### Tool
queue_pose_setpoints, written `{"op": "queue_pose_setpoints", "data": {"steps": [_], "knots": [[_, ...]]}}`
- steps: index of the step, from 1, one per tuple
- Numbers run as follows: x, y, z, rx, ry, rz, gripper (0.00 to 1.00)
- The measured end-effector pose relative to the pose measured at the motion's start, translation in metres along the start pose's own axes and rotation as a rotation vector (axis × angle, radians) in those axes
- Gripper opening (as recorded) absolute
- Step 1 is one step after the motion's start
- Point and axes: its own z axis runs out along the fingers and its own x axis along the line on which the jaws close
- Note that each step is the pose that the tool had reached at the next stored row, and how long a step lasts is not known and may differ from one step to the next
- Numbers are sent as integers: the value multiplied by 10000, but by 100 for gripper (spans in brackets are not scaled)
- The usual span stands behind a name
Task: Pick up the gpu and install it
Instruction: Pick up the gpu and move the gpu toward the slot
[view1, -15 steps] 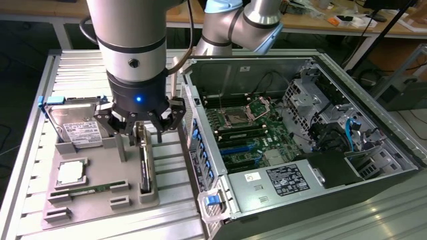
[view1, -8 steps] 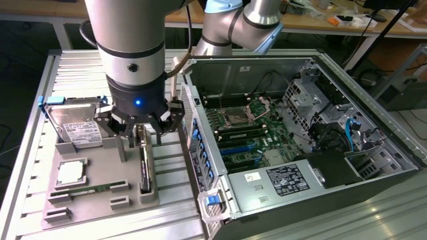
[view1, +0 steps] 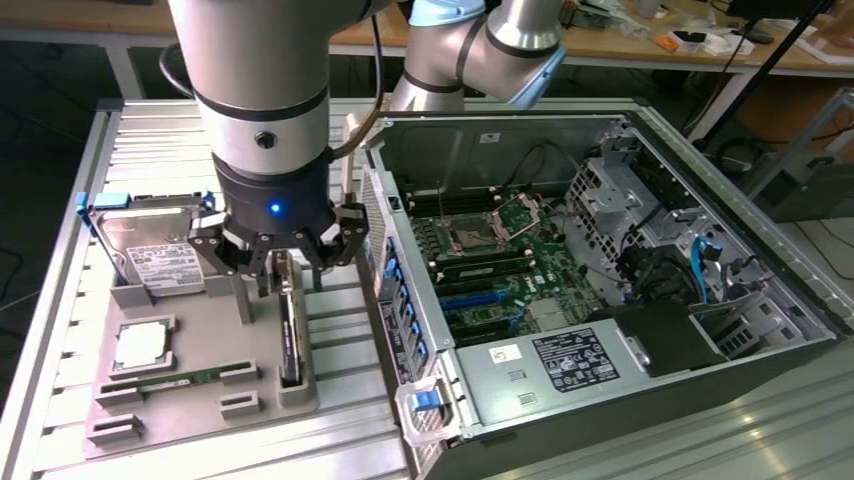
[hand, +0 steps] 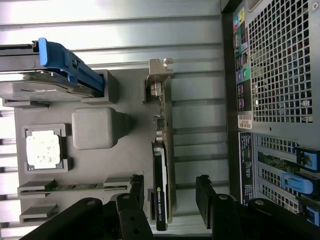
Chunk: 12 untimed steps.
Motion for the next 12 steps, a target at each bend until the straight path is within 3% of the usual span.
{"op": "queue_pose_setpoints", "data": {"steps": [12], "knots": [[3, -2, 37, 0, 0, 0, 54]]}}
